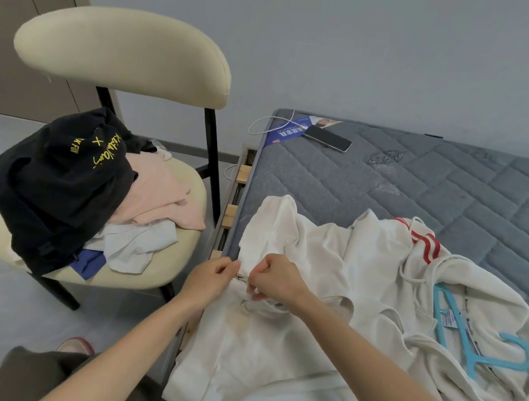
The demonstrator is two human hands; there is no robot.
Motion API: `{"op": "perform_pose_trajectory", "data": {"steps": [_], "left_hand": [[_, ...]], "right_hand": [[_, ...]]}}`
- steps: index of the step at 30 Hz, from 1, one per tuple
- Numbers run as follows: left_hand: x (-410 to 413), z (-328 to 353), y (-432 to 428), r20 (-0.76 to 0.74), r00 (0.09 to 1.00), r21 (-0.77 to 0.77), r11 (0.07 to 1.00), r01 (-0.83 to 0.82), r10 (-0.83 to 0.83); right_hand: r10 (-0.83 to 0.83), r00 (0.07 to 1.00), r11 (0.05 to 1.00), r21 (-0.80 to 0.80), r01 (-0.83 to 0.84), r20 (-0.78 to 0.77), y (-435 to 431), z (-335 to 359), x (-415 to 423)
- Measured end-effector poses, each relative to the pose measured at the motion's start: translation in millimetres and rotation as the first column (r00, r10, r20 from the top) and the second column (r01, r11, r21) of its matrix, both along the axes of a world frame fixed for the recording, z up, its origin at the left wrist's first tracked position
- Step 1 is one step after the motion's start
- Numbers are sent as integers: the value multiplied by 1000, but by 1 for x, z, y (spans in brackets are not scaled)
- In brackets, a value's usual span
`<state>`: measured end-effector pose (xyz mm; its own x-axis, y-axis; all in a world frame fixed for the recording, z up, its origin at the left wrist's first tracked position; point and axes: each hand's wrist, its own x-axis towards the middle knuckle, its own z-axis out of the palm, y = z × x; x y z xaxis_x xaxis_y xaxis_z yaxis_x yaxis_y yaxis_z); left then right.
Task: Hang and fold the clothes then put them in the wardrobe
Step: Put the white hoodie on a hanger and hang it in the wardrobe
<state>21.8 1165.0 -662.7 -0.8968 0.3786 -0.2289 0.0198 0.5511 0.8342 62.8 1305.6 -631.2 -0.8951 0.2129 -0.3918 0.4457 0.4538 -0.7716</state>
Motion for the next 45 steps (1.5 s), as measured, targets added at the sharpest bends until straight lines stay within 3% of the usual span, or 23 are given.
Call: {"op": "perform_pose_trajectory", "data": {"steps": [6, 11, 15, 18, 20, 23, 24, 26, 28, 30, 33, 37, 45], "left_hand": [[-20, -7, -24, -3, 985, -46, 984, -172, 172], [-31, -16, -22, -11, 985, -98, 980, -173, 172], [-43, -20, -17, -52, 982, -147, 971, -187, 181], [-44, -22, -6, -66, 982, -173, 967, -184, 175], [-41, -20, 4, -50, 971, -198, 951, -238, 232], [-25, -17, 19, -167, 938, -306, 889, -342, 303], [-17, -15, 24, -233, 940, -314, 895, -317, 251], [2, -10, 40, -380, 924, -333, 938, -95, -41], [19, -8, 63, -461, 799, -424, 887, 183, -386], [30, -5, 83, -483, 679, -479, 816, 323, -553], [36, 2, 99, -542, 659, -444, 844, 302, -521], [32, 10, 102, -544, 629, -535, 807, 250, -556], [9, 21, 85, -485, 714, -487, 834, 260, -506]], "right_hand": [[-4, 999, 981, 192, -6, 50, 20, 3, 5], [82, 997, 843, 533, -74, 7, 45, 7, 14], [-56, 998, 759, 651, 19, 37, 88, 12, 35], [-118, 992, 729, 682, 66, 30, 107, 12, 47], [-103, 994, 774, 630, 64, 25, 110, 11, 48], [-86, 996, 872, 484, 80, -8, 109, 11, 51], [-88, 995, 894, 438, 95, -36, 108, 11, 53], [-87, 992, 920, 376, 114, -86, 105, 11, 56], [-78, 991, 935, 338, 111, -112, 102, 13, 58], [-66, 990, 947, 305, 102, -127, 101, 16, 61], [-52, 991, 940, 329, 91, -126, 104, 20, 67], [-70, 994, 888, 449, 100, -84, 109, 21, 72], [-179, 983, 711, 687, 151, -31, 145, 38, 82]]}}
